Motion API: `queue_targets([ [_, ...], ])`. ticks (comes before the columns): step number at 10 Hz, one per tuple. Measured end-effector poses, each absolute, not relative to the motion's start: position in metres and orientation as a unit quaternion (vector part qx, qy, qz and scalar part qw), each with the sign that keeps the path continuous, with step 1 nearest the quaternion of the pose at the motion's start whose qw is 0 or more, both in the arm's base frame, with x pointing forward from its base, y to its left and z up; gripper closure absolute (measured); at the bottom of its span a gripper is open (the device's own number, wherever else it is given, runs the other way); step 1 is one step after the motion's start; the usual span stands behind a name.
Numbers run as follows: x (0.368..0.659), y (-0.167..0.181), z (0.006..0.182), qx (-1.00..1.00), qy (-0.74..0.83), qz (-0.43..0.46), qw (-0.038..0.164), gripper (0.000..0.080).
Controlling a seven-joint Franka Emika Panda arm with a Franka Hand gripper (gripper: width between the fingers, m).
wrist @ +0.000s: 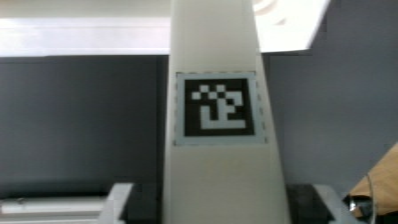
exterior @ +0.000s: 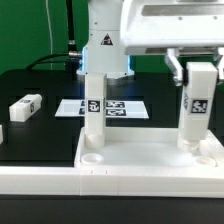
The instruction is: Assemble desk
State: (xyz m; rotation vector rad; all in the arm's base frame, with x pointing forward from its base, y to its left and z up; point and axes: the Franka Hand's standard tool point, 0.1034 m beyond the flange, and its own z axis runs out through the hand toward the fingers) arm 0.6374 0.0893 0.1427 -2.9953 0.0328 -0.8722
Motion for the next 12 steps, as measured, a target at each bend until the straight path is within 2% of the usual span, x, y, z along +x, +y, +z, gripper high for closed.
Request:
queue_targets([
  [12,0.633,0.1,0.131,-0.958,-0.01,-0.285,0.005,0.0509],
])
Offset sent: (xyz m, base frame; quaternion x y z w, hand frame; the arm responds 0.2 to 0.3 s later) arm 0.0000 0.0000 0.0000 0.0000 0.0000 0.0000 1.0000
